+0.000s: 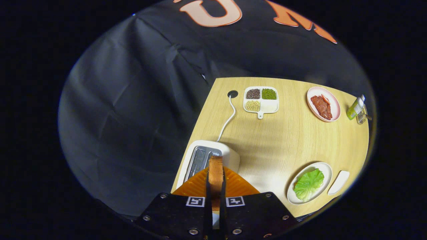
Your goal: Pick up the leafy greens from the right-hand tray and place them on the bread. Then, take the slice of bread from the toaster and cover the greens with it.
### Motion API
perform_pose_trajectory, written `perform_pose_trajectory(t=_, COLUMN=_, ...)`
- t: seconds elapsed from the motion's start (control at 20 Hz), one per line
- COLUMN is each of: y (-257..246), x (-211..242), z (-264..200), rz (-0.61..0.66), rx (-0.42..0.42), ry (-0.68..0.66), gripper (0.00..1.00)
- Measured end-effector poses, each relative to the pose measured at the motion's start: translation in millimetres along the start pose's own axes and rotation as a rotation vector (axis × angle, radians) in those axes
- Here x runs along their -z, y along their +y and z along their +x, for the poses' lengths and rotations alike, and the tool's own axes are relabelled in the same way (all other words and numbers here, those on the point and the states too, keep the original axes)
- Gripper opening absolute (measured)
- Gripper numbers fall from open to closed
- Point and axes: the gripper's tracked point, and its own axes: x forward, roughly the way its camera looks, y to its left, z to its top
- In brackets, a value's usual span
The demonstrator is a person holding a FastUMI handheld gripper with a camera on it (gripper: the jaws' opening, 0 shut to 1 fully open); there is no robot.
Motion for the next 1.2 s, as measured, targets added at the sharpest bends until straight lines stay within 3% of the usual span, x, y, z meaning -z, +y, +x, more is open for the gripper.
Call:
perform_pose_trajectory(t=0.15, y=-14.1, x=-11.5, z=-30.5, rz=0.123, rx=-0.094, ry=-0.041, gripper=0.08)
perform_pose_trajectory(t=0.45, y=-90.3, x=-15.9, z=-80.0, rz=0.251, rx=-0.144, ry=-0.129, gripper=0.09)
perform_pose_trajectory(t=0.7, y=-168.8, x=9.0, z=-102.1, rz=0.305, rx=-0.183, ry=-0.148, gripper=0.08)
perform_pose_trajectory(t=1.2, y=-258.7, x=72.4, z=-79.1, rz=0.404, rx=-0.323, ry=-0.112, gripper=0.08)
